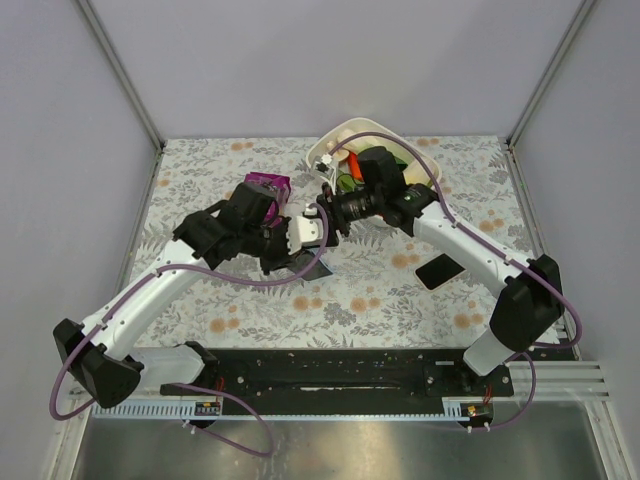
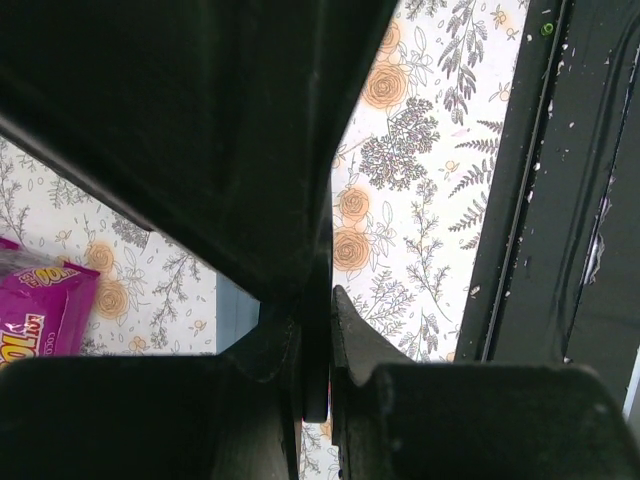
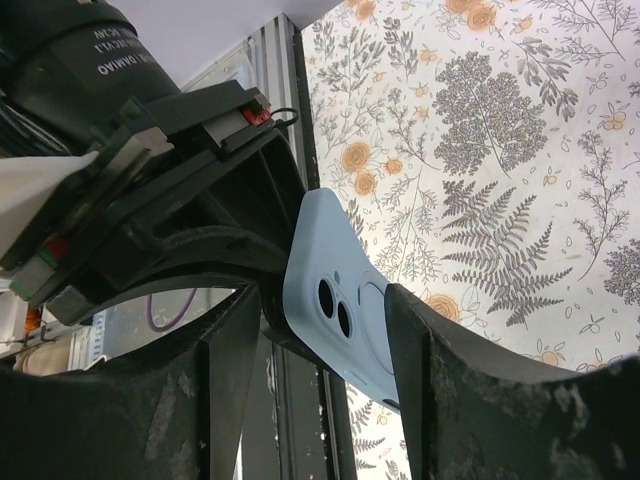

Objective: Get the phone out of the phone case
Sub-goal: Remove the phone case from the phone, then place the phone case at the center of the board, then place the phone at the center of the board, then adjust the phone at the center of the board.

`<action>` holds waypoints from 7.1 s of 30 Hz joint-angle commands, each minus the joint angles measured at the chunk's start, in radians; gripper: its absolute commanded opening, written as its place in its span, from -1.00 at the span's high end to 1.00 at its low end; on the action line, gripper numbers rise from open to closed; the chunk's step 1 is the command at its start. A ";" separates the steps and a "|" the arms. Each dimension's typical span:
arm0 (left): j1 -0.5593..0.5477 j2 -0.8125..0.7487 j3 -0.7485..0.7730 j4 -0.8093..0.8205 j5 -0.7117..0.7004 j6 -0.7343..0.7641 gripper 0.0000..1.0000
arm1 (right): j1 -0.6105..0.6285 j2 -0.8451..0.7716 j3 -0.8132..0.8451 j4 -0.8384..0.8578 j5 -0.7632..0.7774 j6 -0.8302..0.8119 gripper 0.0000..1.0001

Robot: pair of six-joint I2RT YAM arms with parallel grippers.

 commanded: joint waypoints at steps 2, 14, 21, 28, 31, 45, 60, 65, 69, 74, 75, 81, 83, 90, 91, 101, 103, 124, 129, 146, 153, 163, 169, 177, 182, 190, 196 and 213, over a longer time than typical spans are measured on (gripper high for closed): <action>-0.005 -0.014 0.066 0.085 0.002 -0.012 1.00 | 0.026 0.002 0.003 0.004 0.033 -0.039 -0.22; -0.006 -0.049 0.077 0.074 0.039 0.001 1.00 | 0.057 0.001 0.008 -0.085 0.192 -0.151 -0.03; -0.008 -0.095 0.082 0.051 0.077 0.028 1.00 | 0.055 0.032 0.037 -0.116 0.208 -0.154 0.37; -0.009 -0.129 0.085 0.050 0.096 0.034 1.00 | 0.057 0.045 0.043 -0.143 0.258 -0.180 0.69; -0.009 -0.134 0.085 0.051 0.087 0.035 1.00 | 0.057 0.042 0.041 -0.150 0.258 -0.186 0.65; -0.006 -0.174 0.052 -0.034 0.008 0.092 1.00 | 0.002 0.082 0.019 -0.188 0.249 -0.232 1.00; 0.199 -0.243 0.019 -0.242 0.142 0.190 1.00 | -0.061 0.119 -0.003 -0.180 0.148 -0.211 1.00; 0.241 -0.238 0.002 -0.256 0.189 0.207 1.00 | -0.107 0.162 -0.006 -0.182 0.090 -0.204 1.00; 0.259 -0.220 -0.006 -0.263 0.220 0.235 1.00 | -0.173 0.191 0.000 -0.192 0.041 -0.198 1.00; 0.282 -0.165 0.010 -0.286 0.245 0.278 1.00 | -0.207 0.226 -0.026 -0.216 0.043 -0.233 1.00; 0.288 -0.157 0.013 -0.288 0.246 0.281 1.00 | -0.208 0.231 -0.038 -0.216 0.053 -0.238 1.00; 0.313 -0.109 0.014 -0.288 0.255 0.307 1.00 | -0.250 0.282 -0.067 -0.199 0.097 -0.238 0.85; 0.316 -0.085 0.010 -0.295 0.265 0.322 1.00 | -0.271 0.318 -0.058 -0.213 0.120 -0.243 0.68; 0.368 0.023 -0.007 -0.343 0.323 0.394 1.00 | -0.308 0.348 -0.054 -0.211 0.162 -0.234 0.02; 0.371 0.036 -0.013 -0.343 0.329 0.400 1.00 | -0.310 0.348 -0.049 -0.211 0.166 -0.234 0.00; 0.405 0.222 -0.055 -0.334 0.422 0.413 1.00 | -0.308 0.300 -0.069 -0.206 0.208 -0.235 -0.60; 0.423 0.289 -0.034 -0.372 0.462 0.433 1.00 | -0.308 0.296 -0.075 -0.206 0.200 -0.231 -0.62; 0.488 0.719 0.046 -0.182 0.547 0.163 1.00 | -0.307 0.236 -0.113 -0.180 0.169 -0.211 -0.71; 0.498 0.785 0.059 -0.118 0.506 0.060 1.00 | -0.305 0.234 -0.117 -0.179 0.160 -0.209 -0.72; 0.518 0.836 0.080 0.002 0.351 -0.126 0.27 | -0.296 0.222 -0.118 -0.176 0.140 -0.203 -0.74; 0.509 0.794 0.051 0.063 0.306 -0.172 -0.07 | -0.296 0.188 -0.129 -0.185 0.171 -0.218 -0.75; 0.486 0.647 -0.056 0.223 0.138 -0.248 -0.51 | -0.296 0.038 -0.173 -0.223 0.323 -0.278 -0.80; 0.478 0.497 -0.142 0.312 -0.025 -0.272 -0.82 | -0.297 -0.111 -0.251 -0.229 0.505 -0.322 -0.86; 0.478 0.224 -0.207 0.389 -0.154 -0.295 -0.98 | -0.322 -0.313 -0.363 -0.272 0.804 -0.378 -0.99; 0.475 0.066 -0.224 0.395 -0.228 -0.318 -0.98 | -0.379 -0.366 -0.417 -0.343 0.924 -0.387 -0.99; 0.475 -0.126 -0.296 0.468 -0.278 -0.383 -0.98 | -0.507 -0.355 -0.482 -0.387 1.061 -0.401 -0.99; 0.475 -0.186 -0.305 0.455 -0.283 -0.413 -0.98 | -0.644 -0.269 -0.491 -0.456 0.914 -0.451 -0.99; 0.475 -0.191 -0.296 0.415 -0.194 -0.436 -0.98 | -0.728 -0.033 -0.457 -0.418 0.896 -0.836 -0.99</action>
